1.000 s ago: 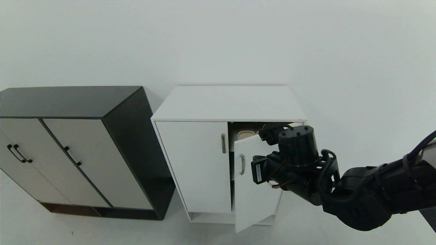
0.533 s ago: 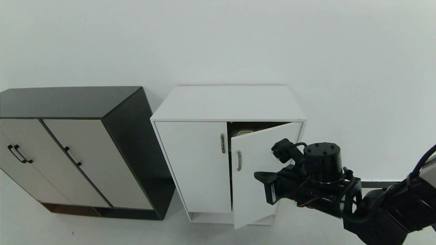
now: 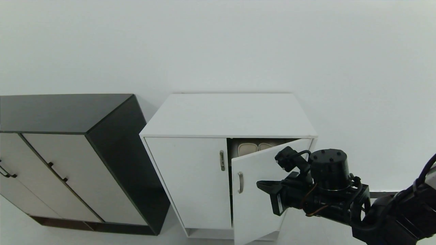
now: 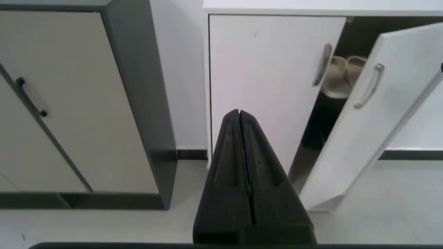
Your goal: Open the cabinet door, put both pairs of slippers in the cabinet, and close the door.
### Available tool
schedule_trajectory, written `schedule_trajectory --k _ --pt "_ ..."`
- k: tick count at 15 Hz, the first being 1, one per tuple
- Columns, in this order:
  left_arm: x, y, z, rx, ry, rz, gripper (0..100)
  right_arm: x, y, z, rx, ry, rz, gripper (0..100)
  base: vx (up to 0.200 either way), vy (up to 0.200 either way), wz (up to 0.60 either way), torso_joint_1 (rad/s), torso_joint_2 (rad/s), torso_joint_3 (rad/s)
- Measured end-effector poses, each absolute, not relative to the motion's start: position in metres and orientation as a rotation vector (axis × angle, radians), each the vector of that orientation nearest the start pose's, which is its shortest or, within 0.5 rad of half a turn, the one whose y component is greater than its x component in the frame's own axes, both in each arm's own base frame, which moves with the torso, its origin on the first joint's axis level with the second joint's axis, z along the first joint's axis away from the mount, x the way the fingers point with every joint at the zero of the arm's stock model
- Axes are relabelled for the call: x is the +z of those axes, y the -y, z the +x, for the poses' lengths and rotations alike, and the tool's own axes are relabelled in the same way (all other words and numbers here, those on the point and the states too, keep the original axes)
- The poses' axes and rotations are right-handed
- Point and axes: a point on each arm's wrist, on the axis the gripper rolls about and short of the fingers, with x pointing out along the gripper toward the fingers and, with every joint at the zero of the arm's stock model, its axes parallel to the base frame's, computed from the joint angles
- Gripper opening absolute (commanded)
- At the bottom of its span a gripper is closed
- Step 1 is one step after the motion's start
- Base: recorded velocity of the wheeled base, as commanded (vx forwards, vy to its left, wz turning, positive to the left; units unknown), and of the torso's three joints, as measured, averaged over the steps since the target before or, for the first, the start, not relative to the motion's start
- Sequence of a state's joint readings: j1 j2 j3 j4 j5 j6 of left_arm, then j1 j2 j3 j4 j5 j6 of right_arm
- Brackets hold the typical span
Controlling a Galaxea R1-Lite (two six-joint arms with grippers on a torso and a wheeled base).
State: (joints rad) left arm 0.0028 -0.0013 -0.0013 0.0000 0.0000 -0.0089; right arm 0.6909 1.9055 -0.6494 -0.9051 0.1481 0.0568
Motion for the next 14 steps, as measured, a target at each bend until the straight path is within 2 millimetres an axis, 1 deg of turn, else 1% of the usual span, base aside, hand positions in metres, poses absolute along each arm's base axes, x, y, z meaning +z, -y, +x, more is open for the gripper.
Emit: schedule_trajectory --k 3,8,14 --pt "0.076 0.0 -0.023 0.002 0.003 -0.009 0 0.107 -0.209 0.247 0.82 -0.366 -0.04 0 0.0 0.0 0.0 0.0 0.0 0.0" --pt "0.076 0.0 -0.023 0.003 0.003 -0.009 0 0.111 -0.217 0.257 0.822 -0.338 -0.026 0 0.0 0.0 0.0 0.0 0.0 0.0" --pt "0.076 0.0 -0.023 0.003 0.003 -0.01 0 0.106 -0.221 0.263 0.818 -0.345 -0.025 0 0.0 0.0 0.0 0.0 0.0 0.0"
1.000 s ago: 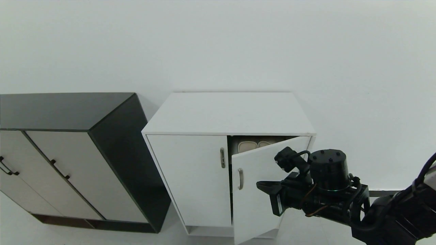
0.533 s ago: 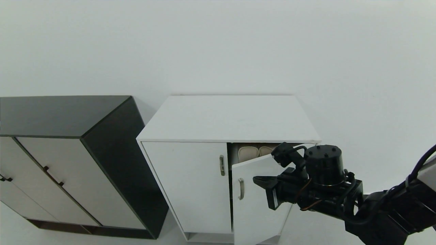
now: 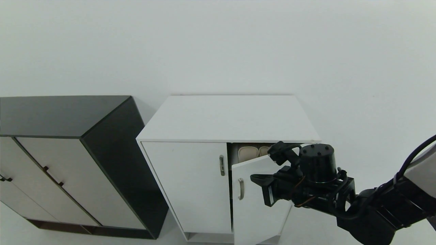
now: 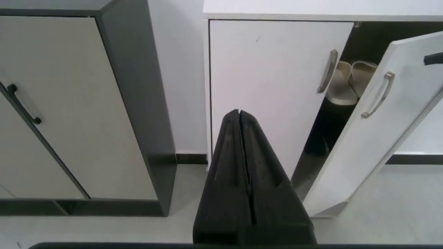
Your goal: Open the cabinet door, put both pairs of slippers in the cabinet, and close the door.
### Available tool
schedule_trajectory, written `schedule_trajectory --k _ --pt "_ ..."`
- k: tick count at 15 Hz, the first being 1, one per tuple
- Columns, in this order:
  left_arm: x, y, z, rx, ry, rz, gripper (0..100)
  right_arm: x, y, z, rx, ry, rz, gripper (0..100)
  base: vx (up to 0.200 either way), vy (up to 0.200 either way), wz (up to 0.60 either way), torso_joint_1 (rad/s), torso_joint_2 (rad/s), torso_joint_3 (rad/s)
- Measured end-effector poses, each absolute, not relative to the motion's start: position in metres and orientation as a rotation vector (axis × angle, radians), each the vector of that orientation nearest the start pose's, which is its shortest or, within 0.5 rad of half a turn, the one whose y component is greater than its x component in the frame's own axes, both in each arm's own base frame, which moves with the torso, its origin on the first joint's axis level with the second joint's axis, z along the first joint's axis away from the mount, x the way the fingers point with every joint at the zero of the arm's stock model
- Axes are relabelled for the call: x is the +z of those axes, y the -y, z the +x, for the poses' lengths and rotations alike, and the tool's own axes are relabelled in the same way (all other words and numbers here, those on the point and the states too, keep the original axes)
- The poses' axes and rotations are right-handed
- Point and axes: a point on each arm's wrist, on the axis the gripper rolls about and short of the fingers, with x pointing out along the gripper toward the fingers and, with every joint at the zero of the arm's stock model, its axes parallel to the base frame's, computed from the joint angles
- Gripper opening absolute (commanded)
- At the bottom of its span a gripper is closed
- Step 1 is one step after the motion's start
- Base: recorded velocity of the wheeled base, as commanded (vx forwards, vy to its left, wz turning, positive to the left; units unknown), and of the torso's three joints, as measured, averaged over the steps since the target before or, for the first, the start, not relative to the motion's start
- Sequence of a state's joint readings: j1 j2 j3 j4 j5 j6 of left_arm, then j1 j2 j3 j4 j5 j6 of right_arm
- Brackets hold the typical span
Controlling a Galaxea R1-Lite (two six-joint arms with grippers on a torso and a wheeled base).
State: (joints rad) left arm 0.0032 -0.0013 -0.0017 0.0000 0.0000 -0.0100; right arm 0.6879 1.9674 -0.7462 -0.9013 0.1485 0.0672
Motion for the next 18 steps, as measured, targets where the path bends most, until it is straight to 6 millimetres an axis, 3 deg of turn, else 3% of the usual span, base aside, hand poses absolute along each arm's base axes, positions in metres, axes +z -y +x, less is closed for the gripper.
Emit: schedule_trajectory --k 18 --pt "0.076 0.0 -0.023 0.003 0.003 -0.01 0 0.099 -0.225 0.298 0.788 -0.337 0.033 0 0.0 0.0 0.0 0.0 0.0 0.0"
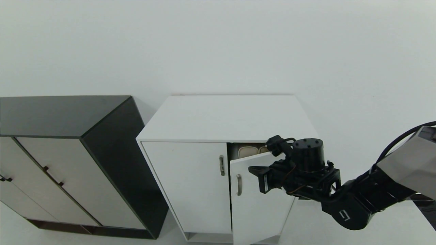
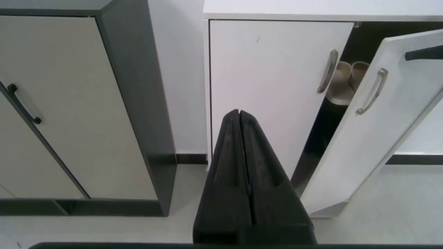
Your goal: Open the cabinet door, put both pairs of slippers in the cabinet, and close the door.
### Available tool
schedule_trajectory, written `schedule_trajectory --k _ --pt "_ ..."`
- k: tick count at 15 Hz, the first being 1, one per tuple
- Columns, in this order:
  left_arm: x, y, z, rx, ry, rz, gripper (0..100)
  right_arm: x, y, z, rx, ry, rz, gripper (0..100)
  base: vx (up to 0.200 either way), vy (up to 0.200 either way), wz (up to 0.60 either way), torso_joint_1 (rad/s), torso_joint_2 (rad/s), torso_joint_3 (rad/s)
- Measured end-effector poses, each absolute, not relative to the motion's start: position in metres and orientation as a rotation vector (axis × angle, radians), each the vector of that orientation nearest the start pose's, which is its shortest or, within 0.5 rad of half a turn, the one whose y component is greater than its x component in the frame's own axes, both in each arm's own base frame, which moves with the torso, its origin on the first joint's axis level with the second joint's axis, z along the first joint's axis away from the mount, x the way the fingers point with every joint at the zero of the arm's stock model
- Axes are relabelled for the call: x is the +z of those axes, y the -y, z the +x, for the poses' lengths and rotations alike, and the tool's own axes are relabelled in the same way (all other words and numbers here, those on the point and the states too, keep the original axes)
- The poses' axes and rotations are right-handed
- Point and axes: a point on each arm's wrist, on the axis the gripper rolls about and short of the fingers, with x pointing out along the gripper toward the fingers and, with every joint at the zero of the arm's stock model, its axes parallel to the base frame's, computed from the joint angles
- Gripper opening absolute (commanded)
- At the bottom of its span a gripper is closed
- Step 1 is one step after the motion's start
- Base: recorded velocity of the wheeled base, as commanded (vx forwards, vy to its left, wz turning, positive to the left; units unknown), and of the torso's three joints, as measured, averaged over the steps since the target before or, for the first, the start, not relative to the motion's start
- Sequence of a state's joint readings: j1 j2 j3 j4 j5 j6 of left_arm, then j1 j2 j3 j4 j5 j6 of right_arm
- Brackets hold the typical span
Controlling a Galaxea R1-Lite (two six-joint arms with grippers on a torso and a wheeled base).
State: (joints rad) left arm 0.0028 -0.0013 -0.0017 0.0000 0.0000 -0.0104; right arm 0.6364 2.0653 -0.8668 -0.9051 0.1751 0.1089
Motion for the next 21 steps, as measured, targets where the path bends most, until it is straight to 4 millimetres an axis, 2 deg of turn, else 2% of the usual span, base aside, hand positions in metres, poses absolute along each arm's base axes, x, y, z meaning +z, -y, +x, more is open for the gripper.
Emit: schedule_trajectory --k 11,21 --pt "0.076 0.0 -0.023 0.002 0.003 -0.009 0 0.087 -0.227 0.326 0.749 -0.348 0.038 0 0.0 0.0 0.0 0.0 0.0 0.0" --pt "0.076 0.0 -0.023 0.002 0.003 -0.007 0 0.098 -0.219 0.346 0.709 -0.325 0.05 0 0.0 0.0 0.0 0.0 0.0 0.0"
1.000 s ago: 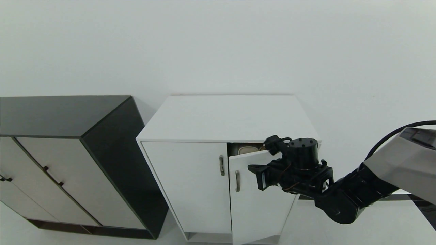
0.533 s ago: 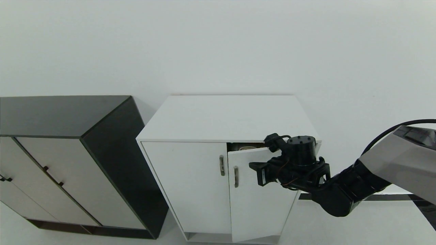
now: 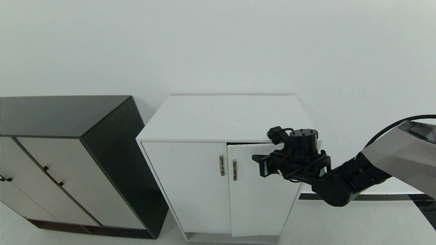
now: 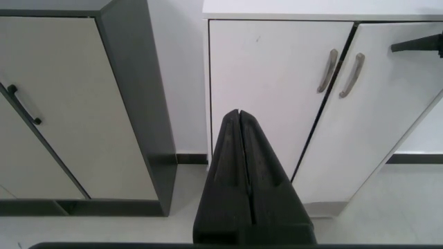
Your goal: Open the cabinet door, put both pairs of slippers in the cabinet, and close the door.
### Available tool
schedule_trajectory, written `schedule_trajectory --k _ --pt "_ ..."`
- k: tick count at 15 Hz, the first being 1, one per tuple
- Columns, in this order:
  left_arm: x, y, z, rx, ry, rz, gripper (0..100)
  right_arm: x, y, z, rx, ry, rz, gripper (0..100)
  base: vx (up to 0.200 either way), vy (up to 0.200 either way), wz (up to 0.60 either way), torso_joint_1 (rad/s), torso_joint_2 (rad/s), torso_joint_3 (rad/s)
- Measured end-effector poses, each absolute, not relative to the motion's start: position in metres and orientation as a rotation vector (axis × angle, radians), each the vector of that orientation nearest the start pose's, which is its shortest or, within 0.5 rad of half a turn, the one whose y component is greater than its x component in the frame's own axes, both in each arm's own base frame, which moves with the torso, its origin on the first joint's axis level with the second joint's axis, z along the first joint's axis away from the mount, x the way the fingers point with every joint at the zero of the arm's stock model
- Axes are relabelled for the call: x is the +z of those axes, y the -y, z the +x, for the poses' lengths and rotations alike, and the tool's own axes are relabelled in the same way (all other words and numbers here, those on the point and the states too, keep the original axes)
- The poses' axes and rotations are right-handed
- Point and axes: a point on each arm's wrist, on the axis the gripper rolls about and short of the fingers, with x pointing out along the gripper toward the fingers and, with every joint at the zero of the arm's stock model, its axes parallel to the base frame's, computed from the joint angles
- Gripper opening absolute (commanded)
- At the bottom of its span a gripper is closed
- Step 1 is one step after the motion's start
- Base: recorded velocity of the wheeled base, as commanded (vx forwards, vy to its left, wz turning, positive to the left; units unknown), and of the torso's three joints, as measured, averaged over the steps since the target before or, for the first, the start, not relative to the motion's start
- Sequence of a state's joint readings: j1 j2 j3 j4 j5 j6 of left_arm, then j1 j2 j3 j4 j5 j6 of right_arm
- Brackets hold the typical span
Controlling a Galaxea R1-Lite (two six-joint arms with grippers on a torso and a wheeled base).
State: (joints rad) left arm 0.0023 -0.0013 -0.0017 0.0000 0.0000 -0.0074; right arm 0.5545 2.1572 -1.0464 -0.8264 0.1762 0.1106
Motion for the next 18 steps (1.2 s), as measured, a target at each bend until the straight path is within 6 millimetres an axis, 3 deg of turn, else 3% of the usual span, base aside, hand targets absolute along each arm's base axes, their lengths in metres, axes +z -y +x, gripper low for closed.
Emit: schedule_trajectory --k 18 --pt "0.0759 0.0001 -0.023 0.003 0.003 -0.005 0 0.0964 -0.2141 0.3517 0.706 -0.323 0.056 0 0.0 0.0 0.0 0.0 0.0 0.0"
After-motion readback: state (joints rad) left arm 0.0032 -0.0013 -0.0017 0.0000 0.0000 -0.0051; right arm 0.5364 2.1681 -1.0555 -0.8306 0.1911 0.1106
